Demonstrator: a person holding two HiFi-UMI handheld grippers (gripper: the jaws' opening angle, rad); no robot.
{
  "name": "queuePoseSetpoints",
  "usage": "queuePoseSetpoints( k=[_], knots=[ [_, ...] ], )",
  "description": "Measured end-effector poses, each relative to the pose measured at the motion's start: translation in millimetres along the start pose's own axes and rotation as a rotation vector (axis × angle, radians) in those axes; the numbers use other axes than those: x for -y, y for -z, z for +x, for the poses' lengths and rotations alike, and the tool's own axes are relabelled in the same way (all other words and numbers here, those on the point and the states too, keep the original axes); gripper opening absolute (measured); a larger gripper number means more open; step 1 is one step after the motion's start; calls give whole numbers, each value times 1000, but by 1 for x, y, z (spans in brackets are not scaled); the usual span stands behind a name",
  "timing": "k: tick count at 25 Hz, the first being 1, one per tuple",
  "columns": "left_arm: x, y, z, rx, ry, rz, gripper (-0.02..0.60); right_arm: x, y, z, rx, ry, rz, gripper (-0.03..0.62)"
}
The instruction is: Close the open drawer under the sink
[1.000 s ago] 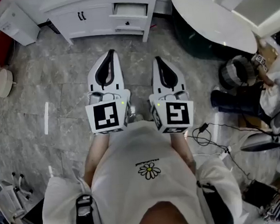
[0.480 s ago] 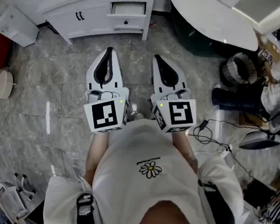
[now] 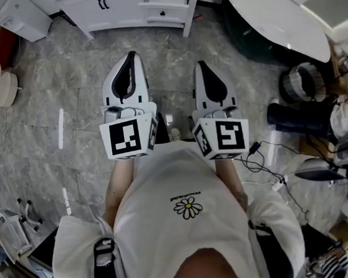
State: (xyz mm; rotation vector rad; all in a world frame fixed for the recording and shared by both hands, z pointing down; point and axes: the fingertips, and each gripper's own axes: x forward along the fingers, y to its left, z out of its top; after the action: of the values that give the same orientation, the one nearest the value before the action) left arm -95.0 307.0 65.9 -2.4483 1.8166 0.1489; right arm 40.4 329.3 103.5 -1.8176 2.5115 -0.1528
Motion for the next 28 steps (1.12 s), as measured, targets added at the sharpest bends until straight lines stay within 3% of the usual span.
queuePoseSetpoints(
  k=[15,28],
  knots=[
    [5,-4,54,60,89,-21,20,21,-18,30,51,62,-115,29],
    [-36,27,153,23,107,-37,20,39,-12,133,3,66,-130,29]
  ],
)
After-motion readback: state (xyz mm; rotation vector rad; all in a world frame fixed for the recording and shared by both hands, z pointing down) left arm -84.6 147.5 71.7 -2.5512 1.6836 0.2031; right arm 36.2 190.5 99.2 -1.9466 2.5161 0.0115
